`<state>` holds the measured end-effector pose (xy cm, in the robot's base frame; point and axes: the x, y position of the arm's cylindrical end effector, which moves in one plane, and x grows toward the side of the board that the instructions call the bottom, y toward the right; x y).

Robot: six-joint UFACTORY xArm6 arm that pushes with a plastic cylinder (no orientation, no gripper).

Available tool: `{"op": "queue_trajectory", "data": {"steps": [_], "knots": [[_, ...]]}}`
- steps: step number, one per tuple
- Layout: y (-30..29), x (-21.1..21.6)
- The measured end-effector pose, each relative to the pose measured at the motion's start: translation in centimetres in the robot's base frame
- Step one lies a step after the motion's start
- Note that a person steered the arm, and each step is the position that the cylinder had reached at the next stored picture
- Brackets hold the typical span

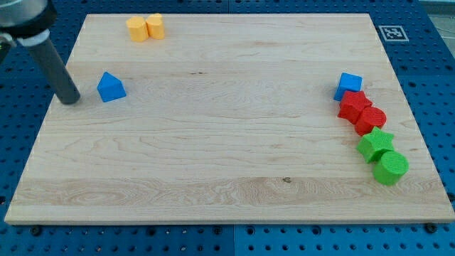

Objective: Push the blue triangle horizontal to the blue cube

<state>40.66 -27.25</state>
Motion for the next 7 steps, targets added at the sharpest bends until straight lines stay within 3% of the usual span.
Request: {"op": "queue_trajectory", "data": {"steps": [4, 6, 7], "knots": [[3.0, -0.1], [7.8, -0.1], [7.9, 1.5]]}}
